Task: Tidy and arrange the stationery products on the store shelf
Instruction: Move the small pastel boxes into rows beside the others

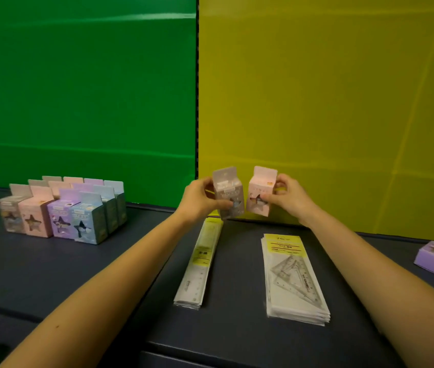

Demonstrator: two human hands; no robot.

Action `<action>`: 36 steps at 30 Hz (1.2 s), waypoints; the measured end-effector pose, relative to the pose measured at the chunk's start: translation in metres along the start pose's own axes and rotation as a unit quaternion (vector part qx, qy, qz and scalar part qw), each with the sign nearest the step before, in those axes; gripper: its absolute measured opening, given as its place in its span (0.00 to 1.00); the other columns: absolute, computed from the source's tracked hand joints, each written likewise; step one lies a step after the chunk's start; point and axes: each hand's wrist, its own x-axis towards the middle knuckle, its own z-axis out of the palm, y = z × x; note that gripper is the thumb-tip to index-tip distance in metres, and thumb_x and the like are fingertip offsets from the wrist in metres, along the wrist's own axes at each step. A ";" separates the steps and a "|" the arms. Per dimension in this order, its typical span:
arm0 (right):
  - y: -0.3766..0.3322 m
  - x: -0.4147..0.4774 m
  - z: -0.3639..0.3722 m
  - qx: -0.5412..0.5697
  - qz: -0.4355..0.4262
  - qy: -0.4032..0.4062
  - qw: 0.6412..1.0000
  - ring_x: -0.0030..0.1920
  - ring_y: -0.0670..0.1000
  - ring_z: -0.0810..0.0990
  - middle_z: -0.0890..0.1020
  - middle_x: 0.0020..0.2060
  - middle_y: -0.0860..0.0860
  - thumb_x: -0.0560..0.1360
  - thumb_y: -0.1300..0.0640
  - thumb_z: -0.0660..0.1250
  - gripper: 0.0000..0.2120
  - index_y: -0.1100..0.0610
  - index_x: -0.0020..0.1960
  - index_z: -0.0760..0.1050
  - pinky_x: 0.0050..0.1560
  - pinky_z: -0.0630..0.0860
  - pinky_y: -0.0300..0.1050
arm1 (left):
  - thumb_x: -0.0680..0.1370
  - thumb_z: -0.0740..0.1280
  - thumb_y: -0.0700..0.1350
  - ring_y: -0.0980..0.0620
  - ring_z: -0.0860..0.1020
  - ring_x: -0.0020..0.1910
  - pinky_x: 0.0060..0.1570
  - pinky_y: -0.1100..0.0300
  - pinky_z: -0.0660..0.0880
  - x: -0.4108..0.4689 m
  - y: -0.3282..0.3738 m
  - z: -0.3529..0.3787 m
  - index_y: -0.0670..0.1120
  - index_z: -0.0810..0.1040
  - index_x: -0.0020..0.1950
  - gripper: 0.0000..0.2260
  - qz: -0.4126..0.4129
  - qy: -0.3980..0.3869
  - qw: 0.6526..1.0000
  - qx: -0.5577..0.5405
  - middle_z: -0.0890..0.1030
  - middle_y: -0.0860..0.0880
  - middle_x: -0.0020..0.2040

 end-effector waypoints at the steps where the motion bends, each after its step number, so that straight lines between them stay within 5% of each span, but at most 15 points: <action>1: -0.007 -0.004 -0.002 0.012 -0.015 0.007 1.000 0.59 0.58 0.77 0.76 0.61 0.59 0.70 0.66 0.70 0.22 0.62 0.62 0.69 0.57 0.76 0.50 | 0.65 0.76 0.38 0.47 0.80 0.46 0.45 0.57 0.77 -0.004 0.005 -0.008 0.39 0.77 0.55 0.20 0.011 0.022 1.000 -0.009 0.81 0.46 0.48; 9: -0.067 -0.043 0.032 0.070 -0.080 -0.098 0.989 0.56 0.58 0.79 0.77 0.58 0.58 0.72 0.65 0.69 0.19 0.61 0.61 0.69 0.56 0.78 0.54 | 0.69 0.74 0.43 0.43 0.81 0.49 0.51 0.46 0.78 -0.051 0.011 -0.093 0.43 0.78 0.53 0.14 0.038 0.084 0.995 -0.027 0.82 0.43 0.51; 14: -0.104 -0.068 0.079 0.049 -0.114 -0.161 0.979 0.54 0.56 0.81 0.77 0.54 0.53 0.71 0.64 0.69 0.20 0.59 0.61 0.69 0.55 0.79 0.53 | 0.70 0.72 0.42 0.54 0.80 0.43 0.39 0.67 0.79 -0.088 -0.007 -0.154 0.46 0.76 0.53 0.13 0.015 0.100 0.995 -0.015 0.80 0.50 0.47; 24: -0.155 -0.097 0.190 0.035 -0.121 -0.187 0.974 0.53 0.58 0.82 0.76 0.58 0.56 0.70 0.62 0.71 0.19 0.55 0.56 0.66 0.55 0.78 0.58 | 0.70 0.72 0.37 0.51 0.80 0.41 0.35 0.67 0.79 -0.133 -0.060 -0.290 0.49 0.73 0.46 0.11 -0.020 0.070 0.997 0.025 0.80 0.48 0.46; 28: -0.171 -0.104 0.236 0.025 -0.122 -0.185 0.975 0.54 0.58 0.81 0.77 0.59 0.57 0.69 0.62 0.72 0.21 0.58 0.58 0.68 0.57 0.77 0.58 | 0.68 0.73 0.36 0.61 0.81 0.35 0.36 0.71 0.77 -0.140 -0.079 -0.333 0.44 0.75 0.48 0.12 -0.036 0.031 0.997 0.055 0.82 0.47 0.44; 32: -0.181 -0.107 0.269 0.005 -0.122 -0.186 0.975 0.55 0.55 0.80 0.78 0.58 0.55 0.69 0.60 0.72 0.23 0.58 0.61 0.68 0.59 0.77 0.51 | 0.67 0.75 0.38 0.57 0.80 0.41 0.40 0.73 0.76 -0.141 -0.097 -0.362 0.45 0.76 0.47 0.13 -0.041 0.023 0.996 0.079 0.82 0.46 0.44; 36: -0.186 -0.106 0.292 -0.018 -0.121 -0.184 0.975 0.50 0.50 0.78 0.77 0.54 0.53 0.70 0.59 0.72 0.24 0.59 0.62 0.67 0.47 0.77 0.40 | 0.66 0.75 0.38 0.48 0.79 0.46 0.45 0.64 0.75 -0.136 -0.120 -0.380 0.43 0.74 0.51 0.17 -0.049 0.044 0.995 0.080 0.81 0.44 0.46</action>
